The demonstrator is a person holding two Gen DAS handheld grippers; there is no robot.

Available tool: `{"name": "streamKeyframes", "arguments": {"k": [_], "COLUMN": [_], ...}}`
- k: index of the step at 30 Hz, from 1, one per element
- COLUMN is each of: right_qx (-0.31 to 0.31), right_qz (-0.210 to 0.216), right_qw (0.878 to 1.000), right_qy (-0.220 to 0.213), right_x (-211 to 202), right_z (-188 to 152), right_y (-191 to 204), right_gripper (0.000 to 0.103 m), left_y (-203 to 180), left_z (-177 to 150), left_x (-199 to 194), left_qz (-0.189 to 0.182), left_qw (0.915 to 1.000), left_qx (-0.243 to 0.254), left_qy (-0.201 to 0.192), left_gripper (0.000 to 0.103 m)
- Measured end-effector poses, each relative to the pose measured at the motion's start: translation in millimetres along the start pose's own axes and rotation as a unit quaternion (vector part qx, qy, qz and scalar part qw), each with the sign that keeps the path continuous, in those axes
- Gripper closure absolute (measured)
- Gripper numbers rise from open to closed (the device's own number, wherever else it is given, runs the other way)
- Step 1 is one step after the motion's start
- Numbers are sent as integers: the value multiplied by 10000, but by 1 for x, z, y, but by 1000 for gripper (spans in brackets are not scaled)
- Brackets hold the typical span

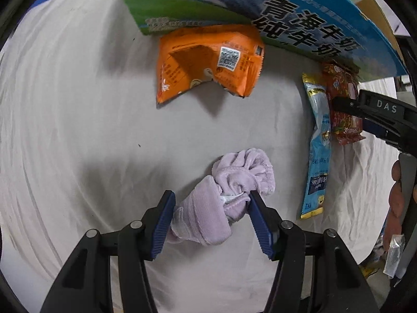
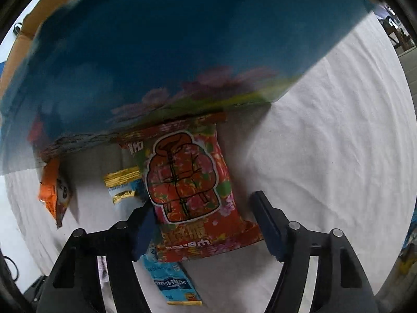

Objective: Organize soft objects
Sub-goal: 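Grasp the lilac cloth with the left tool while the right tool grasps the red bag, then carry the lilac cloth and red bag over the box with both tools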

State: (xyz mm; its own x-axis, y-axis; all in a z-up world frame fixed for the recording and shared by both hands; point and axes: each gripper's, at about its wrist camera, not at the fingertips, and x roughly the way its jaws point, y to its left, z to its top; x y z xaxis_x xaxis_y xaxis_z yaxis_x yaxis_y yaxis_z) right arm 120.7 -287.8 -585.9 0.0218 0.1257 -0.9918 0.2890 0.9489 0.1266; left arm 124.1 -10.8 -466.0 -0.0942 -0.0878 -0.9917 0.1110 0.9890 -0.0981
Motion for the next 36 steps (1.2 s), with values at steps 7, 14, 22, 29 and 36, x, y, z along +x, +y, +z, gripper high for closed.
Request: {"name": "streamKeyframes", "arguments": {"k": [7, 14, 22, 29, 36], "right_qx": [-157, -619, -679, -548, -149], "right_qz": [-145, -339, -318, -503, -168], "right_qw": [9990, 9926, 9941, 9936, 9949], "right_qy": [392, 992, 789, 853, 988], "right_x": [-1, 1, -1, 18, 8], "right_z": [-37, -96, -95, -54, -47], "right_y": [-21, -52, -17, 5, -19], "right_gripper": [48, 48, 30, 32, 52], "left_y": [9, 22, -17, -50, 6], "left_z": [4, -8, 15, 4, 17], "left_x": [-15, -31, 9, 51, 29], "left_qz": [-339, -546, 602, 697, -492], "left_qw": [9992, 9982, 9795, 9634, 9973], "left_qx": [-124, -100, 1852, 2439, -169], "left_qy": [154, 238, 521, 871, 513], "left_gripper": [47, 42, 40, 52, 61]}}
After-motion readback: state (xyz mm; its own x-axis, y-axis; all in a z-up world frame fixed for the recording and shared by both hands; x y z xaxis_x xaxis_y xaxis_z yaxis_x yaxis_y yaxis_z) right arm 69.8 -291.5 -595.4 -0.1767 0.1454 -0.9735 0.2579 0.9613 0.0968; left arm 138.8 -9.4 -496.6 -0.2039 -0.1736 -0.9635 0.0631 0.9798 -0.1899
